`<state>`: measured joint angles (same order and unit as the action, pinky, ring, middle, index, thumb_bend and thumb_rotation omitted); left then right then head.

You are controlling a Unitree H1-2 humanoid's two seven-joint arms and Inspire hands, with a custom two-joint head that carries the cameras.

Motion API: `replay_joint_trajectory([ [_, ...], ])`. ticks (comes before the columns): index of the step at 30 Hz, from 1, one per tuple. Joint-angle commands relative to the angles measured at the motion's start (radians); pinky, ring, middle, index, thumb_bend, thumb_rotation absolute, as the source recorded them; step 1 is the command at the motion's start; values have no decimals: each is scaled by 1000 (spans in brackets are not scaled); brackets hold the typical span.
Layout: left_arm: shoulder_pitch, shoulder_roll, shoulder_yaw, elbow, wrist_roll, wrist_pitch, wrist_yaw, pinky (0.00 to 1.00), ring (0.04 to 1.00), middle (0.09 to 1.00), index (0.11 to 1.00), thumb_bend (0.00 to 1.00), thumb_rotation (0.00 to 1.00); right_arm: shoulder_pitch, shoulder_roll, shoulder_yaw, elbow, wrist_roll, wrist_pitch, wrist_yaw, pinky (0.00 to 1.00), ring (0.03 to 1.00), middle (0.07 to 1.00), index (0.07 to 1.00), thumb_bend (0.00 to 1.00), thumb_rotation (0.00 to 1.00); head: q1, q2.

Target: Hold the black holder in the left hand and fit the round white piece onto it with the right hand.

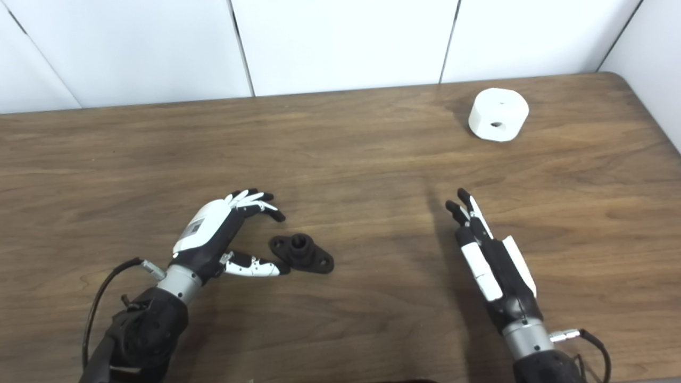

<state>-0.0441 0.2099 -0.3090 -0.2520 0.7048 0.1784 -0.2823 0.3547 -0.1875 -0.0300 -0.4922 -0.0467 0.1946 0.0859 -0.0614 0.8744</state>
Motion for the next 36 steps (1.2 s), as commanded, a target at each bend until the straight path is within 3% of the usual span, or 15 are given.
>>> replay_joint_trajectory([
  [1, -7, 8, -6, 4, -9, -9, 0, 1000, 960, 885, 639, 869, 139, 11, -12, -6, -30, -4, 10, 6, 1000, 971, 943, 1000, 659, 1000, 0, 2],
  [8, -6, 4, -15, 19, -14, -14, 5, 997, 951, 863, 591, 838, 119, 10, -8, -5, -40, -4, 24, 6, 1000, 968, 940, 1000, 655, 1000, 0, 8],
  [36, -40, 13, -58, 91, -96, 6, -42, 999, 977, 882, 624, 759, 88, 11, -4, 3, -49, -23, 24, 4, 1000, 968, 938, 1000, 658, 1000, -10, 12],
])
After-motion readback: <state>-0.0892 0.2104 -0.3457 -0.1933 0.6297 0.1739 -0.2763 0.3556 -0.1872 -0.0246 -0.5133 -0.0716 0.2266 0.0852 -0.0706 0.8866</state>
